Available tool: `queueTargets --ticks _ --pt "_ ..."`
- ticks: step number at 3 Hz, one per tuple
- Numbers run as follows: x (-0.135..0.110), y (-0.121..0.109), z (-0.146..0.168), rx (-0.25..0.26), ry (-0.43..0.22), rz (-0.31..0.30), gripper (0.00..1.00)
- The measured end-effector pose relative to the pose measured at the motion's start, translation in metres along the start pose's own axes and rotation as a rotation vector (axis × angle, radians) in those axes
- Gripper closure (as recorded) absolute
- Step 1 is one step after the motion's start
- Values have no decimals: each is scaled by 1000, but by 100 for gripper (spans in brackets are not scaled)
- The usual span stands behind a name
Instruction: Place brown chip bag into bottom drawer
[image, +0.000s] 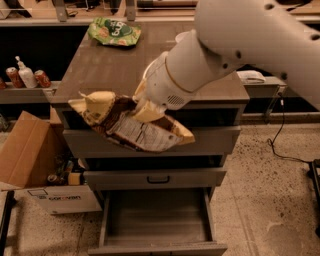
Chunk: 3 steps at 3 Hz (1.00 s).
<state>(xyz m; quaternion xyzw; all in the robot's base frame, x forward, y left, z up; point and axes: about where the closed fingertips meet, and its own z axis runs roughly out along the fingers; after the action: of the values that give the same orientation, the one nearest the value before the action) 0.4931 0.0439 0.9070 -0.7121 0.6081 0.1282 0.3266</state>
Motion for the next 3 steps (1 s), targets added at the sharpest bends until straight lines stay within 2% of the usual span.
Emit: queueTargets --ticks 1,2,3 --pt "16 29 35 -83 28 35 100" --pt "16 30 36 -83 29 35 100" --pt "23 38 50 -110 115 18 100"
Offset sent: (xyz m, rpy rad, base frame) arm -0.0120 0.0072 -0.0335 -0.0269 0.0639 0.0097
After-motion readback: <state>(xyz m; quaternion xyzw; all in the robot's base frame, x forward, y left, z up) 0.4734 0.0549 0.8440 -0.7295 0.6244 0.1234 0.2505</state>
